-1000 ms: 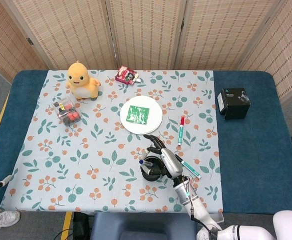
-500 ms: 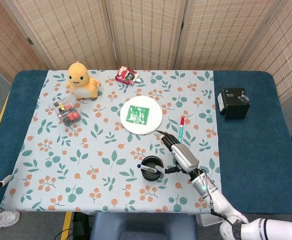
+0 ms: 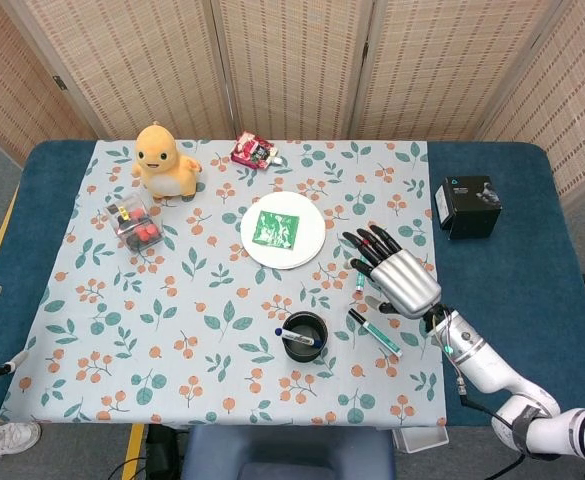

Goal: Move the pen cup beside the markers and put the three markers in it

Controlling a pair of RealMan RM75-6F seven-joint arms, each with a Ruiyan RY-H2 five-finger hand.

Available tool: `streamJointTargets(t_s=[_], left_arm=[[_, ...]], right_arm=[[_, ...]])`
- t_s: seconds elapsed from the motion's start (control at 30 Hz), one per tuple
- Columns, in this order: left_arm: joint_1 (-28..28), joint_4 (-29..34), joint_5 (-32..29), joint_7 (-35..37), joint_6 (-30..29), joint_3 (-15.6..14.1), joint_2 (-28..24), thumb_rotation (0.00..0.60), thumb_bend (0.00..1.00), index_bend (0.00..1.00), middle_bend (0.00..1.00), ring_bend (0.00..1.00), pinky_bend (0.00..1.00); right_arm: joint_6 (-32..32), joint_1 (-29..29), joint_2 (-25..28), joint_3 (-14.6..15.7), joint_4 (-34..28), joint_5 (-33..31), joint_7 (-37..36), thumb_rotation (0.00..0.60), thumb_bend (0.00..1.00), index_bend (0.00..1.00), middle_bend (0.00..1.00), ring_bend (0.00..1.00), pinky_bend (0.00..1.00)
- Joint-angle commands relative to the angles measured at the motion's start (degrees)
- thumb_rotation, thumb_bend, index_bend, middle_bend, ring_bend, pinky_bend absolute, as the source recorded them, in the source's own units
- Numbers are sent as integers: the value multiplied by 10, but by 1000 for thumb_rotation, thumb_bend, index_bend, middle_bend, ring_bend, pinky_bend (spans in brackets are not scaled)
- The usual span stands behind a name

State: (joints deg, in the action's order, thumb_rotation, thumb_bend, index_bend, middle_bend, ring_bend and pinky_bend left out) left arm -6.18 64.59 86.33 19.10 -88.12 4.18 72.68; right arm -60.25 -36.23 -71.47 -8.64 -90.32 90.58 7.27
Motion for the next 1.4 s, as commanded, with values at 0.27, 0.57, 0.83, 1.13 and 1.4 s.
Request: streamJointTargets(t_s=[0.27, 0.57, 0.83, 1.13, 1.4], left_arm=[[-4, 0, -1, -6, 9, -2, 4, 600, 24, 0, 0, 0, 245], [-8, -2, -6, -11, 20, -1, 10, 600, 24, 0, 0, 0, 245], [-9, -2, -7, -10, 25, -2, 11, 600, 24, 0, 0, 0, 245], [-14, -11, -14, 1, 40, 0, 13, 600, 24, 0, 0, 0, 245], [-18, -22, -21, 19, 51, 4, 14, 600, 24, 0, 0, 0, 245]], right_arm=[[7, -16, -21, 61, 141, 69, -19, 600, 239, 356, 0, 0, 0], [-10, -52, -58, 86, 244, 127, -76, 600, 268, 378, 0, 0, 0], [-26, -82, -126, 112, 354, 163, -138, 600, 280, 379, 0, 0, 0], [-23, -110, -179, 136, 459, 173, -223, 600, 301, 424, 0, 0, 0], [-11, -135, -201, 159, 518, 178, -271, 600, 320, 447, 0, 0, 0]])
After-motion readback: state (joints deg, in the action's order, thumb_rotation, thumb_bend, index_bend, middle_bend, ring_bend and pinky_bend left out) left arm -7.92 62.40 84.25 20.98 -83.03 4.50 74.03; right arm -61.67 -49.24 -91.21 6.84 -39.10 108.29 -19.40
